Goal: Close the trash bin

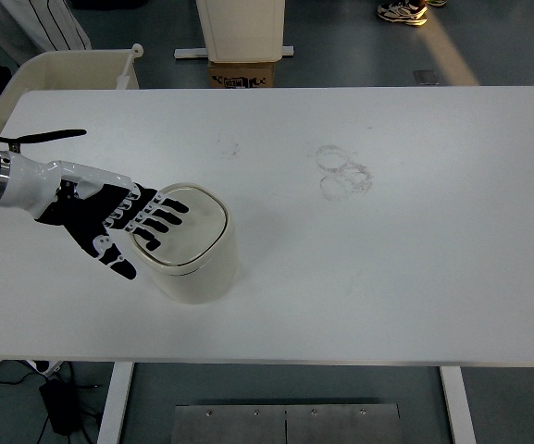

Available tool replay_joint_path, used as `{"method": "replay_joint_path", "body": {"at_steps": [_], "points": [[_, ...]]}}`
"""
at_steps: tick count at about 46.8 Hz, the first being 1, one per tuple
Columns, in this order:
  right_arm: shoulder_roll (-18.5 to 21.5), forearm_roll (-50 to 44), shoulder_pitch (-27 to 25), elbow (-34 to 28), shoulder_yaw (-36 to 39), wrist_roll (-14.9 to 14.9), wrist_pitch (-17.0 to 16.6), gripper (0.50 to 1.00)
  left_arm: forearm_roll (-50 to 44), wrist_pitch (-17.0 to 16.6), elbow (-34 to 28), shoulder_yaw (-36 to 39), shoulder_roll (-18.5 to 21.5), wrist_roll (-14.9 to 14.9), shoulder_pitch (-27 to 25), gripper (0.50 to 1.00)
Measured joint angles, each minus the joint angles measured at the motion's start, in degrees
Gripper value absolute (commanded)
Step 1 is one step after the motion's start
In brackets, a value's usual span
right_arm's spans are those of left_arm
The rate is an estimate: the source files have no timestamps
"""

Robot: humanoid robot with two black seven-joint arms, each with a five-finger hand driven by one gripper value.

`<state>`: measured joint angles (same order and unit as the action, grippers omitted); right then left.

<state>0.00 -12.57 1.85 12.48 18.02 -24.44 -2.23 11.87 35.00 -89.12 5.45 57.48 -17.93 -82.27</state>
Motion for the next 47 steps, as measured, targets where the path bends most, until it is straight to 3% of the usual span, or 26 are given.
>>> {"method": "replay_joint_path", "body": {"at_steps": [47], "points": [[0.0,0.0,0.0,0.0,0.0,0.0,0.0,0.991,-0.4,0.0,1.0,-0.2,-0.1,0.1,-1.5,1.0]]}}
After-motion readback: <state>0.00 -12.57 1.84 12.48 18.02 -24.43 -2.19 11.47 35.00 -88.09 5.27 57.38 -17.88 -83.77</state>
